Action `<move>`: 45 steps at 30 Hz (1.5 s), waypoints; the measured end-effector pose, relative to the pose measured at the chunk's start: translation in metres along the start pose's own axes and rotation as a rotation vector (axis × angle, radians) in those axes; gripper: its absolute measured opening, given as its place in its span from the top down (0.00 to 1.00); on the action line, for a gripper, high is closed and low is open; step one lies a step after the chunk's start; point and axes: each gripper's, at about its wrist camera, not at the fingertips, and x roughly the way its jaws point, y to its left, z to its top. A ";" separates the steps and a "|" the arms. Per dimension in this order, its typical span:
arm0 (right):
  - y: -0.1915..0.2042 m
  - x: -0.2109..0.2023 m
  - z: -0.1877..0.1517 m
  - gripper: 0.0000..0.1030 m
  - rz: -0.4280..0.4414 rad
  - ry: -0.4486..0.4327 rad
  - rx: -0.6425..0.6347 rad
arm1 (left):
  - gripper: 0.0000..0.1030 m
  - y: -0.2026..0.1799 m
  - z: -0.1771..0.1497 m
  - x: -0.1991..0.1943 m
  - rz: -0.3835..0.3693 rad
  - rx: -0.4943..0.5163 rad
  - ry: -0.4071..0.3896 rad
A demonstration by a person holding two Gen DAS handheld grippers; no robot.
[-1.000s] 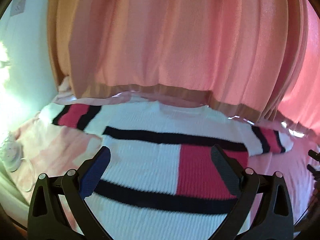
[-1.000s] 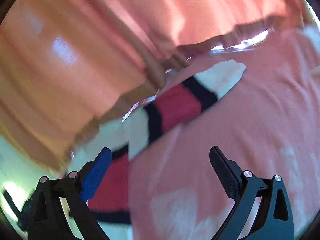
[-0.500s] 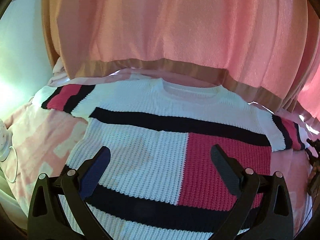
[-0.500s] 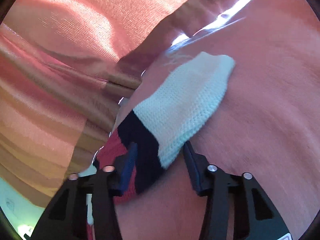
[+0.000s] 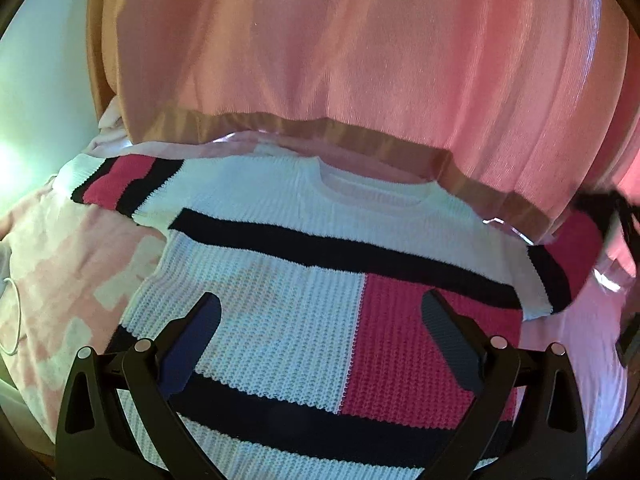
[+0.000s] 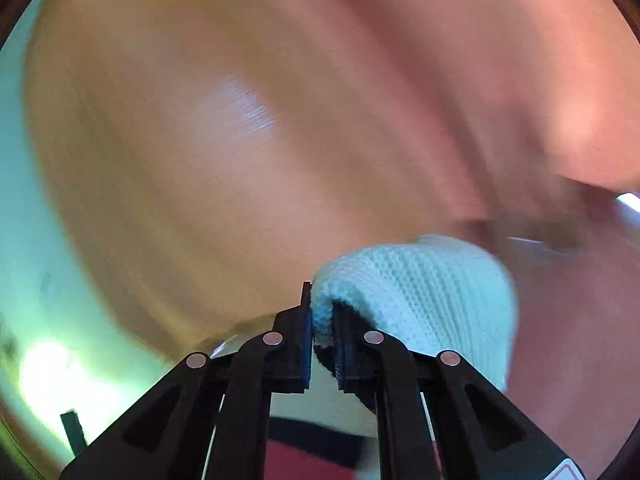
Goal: Fold small clothes
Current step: 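Grasp the cuff of the sleeve with the right gripper and lift, then fold the held sleeve across the sweater body and release with the right gripper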
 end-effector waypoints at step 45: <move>-0.008 0.073 -0.175 0.86 -0.526 0.478 -0.225 | 0.93 0.060 0.046 0.186 -0.061 -0.259 0.218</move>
